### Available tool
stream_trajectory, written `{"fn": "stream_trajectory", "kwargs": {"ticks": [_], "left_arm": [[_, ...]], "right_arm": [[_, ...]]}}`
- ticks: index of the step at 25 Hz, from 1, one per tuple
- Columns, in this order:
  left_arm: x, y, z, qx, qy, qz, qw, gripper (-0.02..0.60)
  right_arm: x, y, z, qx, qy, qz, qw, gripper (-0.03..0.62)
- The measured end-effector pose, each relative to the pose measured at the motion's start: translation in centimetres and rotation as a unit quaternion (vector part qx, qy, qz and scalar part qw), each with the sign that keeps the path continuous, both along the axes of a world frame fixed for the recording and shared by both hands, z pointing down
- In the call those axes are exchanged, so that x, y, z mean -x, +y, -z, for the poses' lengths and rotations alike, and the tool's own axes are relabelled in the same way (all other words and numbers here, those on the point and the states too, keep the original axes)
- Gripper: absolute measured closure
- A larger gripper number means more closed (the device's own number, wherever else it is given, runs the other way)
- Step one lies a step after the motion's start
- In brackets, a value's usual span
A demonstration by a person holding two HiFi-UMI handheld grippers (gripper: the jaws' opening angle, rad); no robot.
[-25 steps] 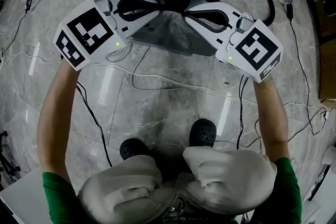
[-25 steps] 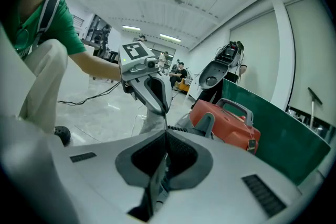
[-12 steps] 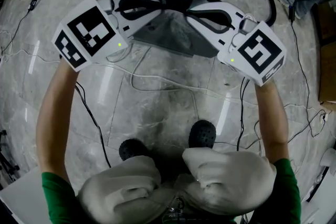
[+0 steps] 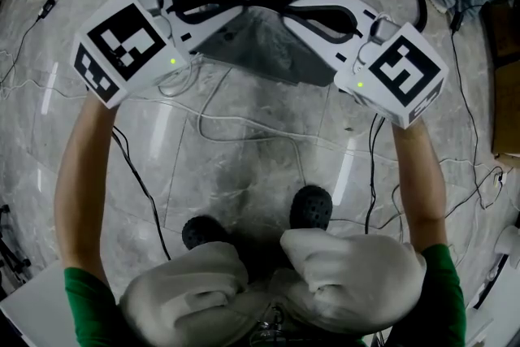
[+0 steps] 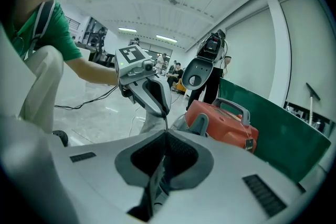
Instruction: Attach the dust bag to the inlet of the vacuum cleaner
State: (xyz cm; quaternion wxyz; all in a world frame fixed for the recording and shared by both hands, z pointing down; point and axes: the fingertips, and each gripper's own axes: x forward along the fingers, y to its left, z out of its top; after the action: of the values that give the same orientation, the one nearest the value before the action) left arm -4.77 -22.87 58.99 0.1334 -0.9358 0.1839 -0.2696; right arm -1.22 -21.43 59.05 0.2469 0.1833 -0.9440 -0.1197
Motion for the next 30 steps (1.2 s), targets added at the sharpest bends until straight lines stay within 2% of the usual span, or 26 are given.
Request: {"fn": "stream_trajectory", "kwargs": {"ticks": [9,25,30], "left_arm": [[-1.0,-1.7,0.3,-0.014,-0.014,0.005,0.9998,0.555],[-1.3,-3.3,0.1,-0.020,-0.006,0.022,0.9995,0.551],[-1.3,-3.4,0.0,-0.017,0.006,0.024,0.9995,0.551]], "right_arm": [[-0.9,-1.7,0.2,0.005,-0.014,-0.013,1.000,0.577],[-1.5,-3.5,-0.2,0.029,-0.020,0.005,0.999,0.574],[-1.7,-3.7,-0.3,0.043,-0.035,0.000,0.998,0.574]]}}
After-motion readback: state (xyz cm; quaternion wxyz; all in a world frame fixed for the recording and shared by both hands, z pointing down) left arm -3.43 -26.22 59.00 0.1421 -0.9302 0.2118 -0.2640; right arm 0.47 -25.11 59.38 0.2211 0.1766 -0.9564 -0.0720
